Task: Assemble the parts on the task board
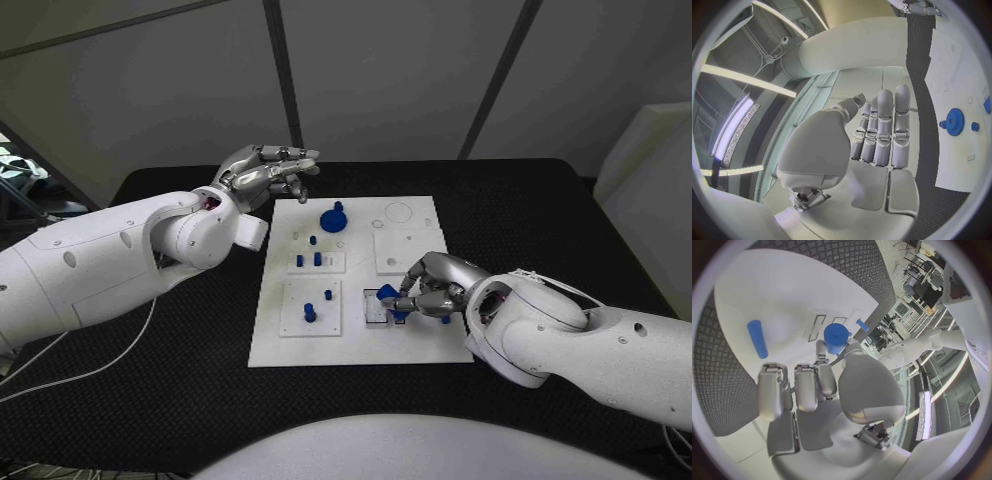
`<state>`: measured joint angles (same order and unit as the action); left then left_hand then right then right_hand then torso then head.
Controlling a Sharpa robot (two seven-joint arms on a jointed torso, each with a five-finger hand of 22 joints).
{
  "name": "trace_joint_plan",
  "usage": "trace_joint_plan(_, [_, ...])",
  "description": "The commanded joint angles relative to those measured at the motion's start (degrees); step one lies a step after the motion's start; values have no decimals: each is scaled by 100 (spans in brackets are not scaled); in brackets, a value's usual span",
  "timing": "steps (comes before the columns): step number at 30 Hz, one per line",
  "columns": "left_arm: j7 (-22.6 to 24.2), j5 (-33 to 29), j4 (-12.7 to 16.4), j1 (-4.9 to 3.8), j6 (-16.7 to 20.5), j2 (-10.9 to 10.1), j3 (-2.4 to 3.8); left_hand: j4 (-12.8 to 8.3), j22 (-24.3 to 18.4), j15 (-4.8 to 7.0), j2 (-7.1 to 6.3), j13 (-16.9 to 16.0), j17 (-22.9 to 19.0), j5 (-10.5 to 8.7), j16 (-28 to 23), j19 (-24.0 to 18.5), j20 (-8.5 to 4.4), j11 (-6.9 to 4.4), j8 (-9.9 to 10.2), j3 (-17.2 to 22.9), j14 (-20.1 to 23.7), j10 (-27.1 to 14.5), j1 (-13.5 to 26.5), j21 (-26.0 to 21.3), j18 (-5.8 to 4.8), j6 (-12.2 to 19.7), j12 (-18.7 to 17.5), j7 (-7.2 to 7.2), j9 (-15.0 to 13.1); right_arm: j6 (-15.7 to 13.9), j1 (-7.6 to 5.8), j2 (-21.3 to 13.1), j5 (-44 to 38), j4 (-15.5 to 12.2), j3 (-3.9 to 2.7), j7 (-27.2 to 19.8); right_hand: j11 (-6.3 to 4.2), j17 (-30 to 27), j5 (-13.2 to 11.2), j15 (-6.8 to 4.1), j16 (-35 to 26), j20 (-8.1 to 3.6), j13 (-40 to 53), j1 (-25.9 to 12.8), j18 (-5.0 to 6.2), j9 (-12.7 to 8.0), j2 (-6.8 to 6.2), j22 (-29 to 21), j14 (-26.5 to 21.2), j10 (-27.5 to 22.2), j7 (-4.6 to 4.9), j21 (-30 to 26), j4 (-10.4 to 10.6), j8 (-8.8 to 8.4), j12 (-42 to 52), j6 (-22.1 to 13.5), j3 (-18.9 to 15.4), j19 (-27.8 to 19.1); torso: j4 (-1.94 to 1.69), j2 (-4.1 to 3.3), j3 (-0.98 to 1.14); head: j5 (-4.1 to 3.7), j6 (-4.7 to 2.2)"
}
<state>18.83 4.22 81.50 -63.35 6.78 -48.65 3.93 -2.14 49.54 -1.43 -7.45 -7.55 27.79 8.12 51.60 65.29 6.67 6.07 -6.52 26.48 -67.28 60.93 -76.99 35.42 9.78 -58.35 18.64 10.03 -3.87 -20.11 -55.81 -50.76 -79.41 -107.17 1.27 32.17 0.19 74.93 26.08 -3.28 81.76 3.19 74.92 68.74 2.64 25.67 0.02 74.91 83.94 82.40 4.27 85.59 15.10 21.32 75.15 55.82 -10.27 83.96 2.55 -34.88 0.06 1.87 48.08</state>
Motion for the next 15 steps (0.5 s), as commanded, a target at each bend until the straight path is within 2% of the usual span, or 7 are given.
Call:
trace_joint_plan(1, [-7,-23,16,-8,-50,8,5,3,-8,10,19,-8,-9,-22,10,-29,15,-8,25,-17,39,-33,45,-21,68,15,29,12,3,349,-11,115,98,91,-6,5,-25,87,3,-47,24,-40,210,-33,-89,16,24,803,347,10,0,22,28,34,28,41,-5,145,-1,0,1,7,12])
trace_joint_plan(3, [-14,-23,18,-8,-52,9,5,3,-8,10,19,-8,-9,-22,10,-29,15,-8,25,-17,39,-33,45,-21,68,15,29,12,3,375,-11,169,106,133,-7,28,-29,97,1,-49,30,-41,216,-28,-90,22,31,811,349,14,-4,26,30,41,34,47,-6,150,-5,-2,1,4,12])
trace_joint_plan(8, [-28,-23,22,-9,-56,7,4,3,-8,10,19,-8,-9,-22,10,-29,15,-8,25,-17,39,-33,45,-21,68,15,29,12,3,370,-12,298,66,234,-8,98,-36,104,5,-55,34,-47,220,-29,-92,40,55,819,350,18,-12,31,46,61,34,62,-10,155,12,-1,5,24,12])
trace_joint_plan(15, [-38,-23,23,-9,-63,24,4,-4,-10,12,21,-7,-13,-19,12,-28,15,-10,25,-15,41,-38,34,-25,70,17,33,12,3,318,-13,441,-14,373,-10,180,-44,92,-2,-62,28,-53,208,-45,-91,62,63,816,348,12,-21,29,69,82,17,78,-29,153,-1,1,3,35,4])
